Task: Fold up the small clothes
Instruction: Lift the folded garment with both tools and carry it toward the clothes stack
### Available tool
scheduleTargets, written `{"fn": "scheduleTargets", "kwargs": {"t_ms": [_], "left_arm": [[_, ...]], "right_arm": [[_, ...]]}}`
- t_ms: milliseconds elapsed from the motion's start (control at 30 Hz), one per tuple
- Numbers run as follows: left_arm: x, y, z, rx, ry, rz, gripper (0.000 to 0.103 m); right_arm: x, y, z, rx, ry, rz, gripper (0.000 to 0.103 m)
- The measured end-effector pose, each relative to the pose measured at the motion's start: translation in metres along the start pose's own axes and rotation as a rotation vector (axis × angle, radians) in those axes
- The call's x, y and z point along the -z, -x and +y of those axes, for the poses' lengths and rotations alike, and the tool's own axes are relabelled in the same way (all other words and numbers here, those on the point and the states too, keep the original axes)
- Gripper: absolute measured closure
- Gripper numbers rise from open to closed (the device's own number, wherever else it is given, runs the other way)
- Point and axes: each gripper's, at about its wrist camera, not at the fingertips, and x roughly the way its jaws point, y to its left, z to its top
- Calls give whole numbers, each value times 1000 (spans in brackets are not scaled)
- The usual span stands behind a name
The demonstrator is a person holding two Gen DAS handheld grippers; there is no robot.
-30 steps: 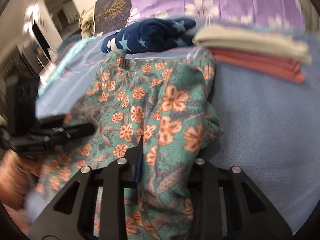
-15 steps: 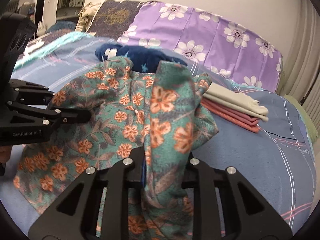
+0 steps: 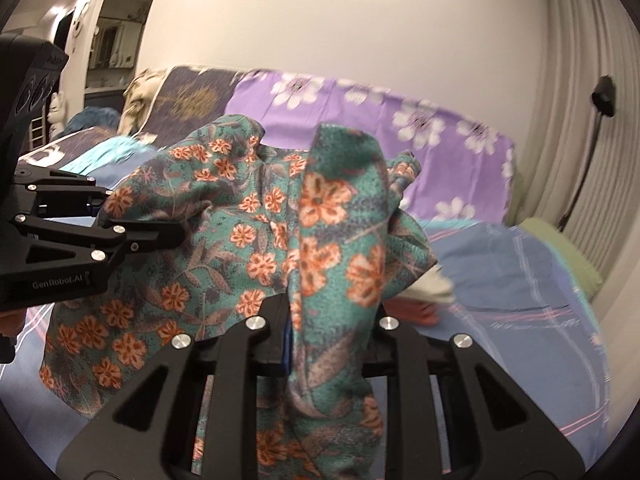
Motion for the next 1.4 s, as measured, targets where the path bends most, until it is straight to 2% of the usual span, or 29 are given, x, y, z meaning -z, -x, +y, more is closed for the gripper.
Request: {"fn": "scheduleTargets", "kwargs": {"t_ms": [233, 433, 667, 867, 1067, 1267, 1400], "left_arm": [[-48, -5, -17, 4, -58, -62, 79], [-72, -18, -27, 24, -76, -90, 79], [-105, -36, -40, 11, -152, -120, 79], [-134, -64, -40, -18, -201, -122, 79], [-158, -100, -30, -43, -196, -115, 79], [-166, -143, -26, -78, -189, -99, 79], [-169, -172, -19, -69, -172, -75, 79]], "right_arm": [[-21, 2, -39, 54, -30, -58, 82], [-34, -1, -65, 97, -34, -88, 82], [-53, -18, -91, 127, -36, -108, 82], [-76, -48, -114, 141, -31, -111, 82], [-93, -93, -132, 152, -33, -86, 82], [-100, -140, -146, 158, -50, -38, 82], [-101, -173, -158, 138, -99, 0, 82]]}}
